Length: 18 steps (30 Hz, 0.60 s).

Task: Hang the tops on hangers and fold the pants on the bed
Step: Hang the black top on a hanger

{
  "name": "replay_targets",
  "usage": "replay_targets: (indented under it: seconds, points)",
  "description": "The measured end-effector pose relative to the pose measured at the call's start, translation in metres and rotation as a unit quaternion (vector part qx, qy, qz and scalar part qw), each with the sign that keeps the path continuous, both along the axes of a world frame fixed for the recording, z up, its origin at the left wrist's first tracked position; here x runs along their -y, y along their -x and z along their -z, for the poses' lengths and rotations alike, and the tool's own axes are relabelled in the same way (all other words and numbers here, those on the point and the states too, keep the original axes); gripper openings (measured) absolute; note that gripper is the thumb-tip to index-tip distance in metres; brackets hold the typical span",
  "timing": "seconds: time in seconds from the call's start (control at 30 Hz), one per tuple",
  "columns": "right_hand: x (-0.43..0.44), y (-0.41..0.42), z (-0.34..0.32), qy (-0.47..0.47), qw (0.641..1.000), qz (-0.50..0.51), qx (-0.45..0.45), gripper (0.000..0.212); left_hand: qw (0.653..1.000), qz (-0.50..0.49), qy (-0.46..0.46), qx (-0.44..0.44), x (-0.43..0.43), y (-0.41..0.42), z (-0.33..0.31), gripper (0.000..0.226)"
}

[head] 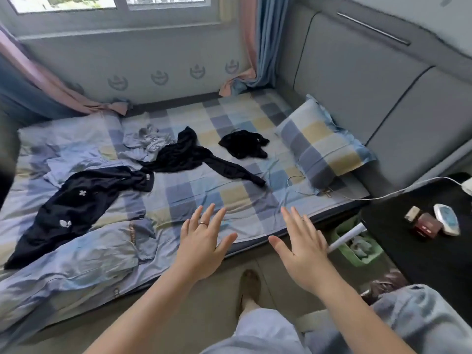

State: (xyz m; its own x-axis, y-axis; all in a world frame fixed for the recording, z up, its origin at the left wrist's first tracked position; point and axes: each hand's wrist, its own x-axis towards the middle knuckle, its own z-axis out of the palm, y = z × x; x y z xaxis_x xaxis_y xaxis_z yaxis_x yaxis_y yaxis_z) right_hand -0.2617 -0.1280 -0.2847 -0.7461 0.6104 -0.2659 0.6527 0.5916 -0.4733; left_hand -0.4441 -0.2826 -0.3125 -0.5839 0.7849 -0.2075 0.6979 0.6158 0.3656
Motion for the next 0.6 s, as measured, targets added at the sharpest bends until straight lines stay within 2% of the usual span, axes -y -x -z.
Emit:
replay_targets:
  seconds: [0.07, 0.23, 0.33, 0.6]
  points:
    - [-0.014, 0.022, 0.007, 0.003, 1.0, -0.022, 0.013, 0.072, 1.0, -0.02, 0.016, 0.0, -0.005, 0.019, 0.003, 0.073]
    - [-0.062, 0.085, 0.019, 0.007, 0.997, -0.074, 0.028, 0.07, 0.997, -0.06, 0.041, 0.011, -0.036, 0.069, 0.01, 0.081]
    - [-0.095, 0.126, 0.026, 0.005, 0.994, -0.101, 0.041, 0.072, 0.995, -0.079, 0.052, 0.006, -0.062, 0.101, 0.017, 0.071]
    - [-0.178, 0.228, 0.051, 0.04, 0.986, -0.142, 0.072, 0.072, 0.985, -0.141, 0.091, 0.033, -0.121, 0.179, 0.035, 0.068]
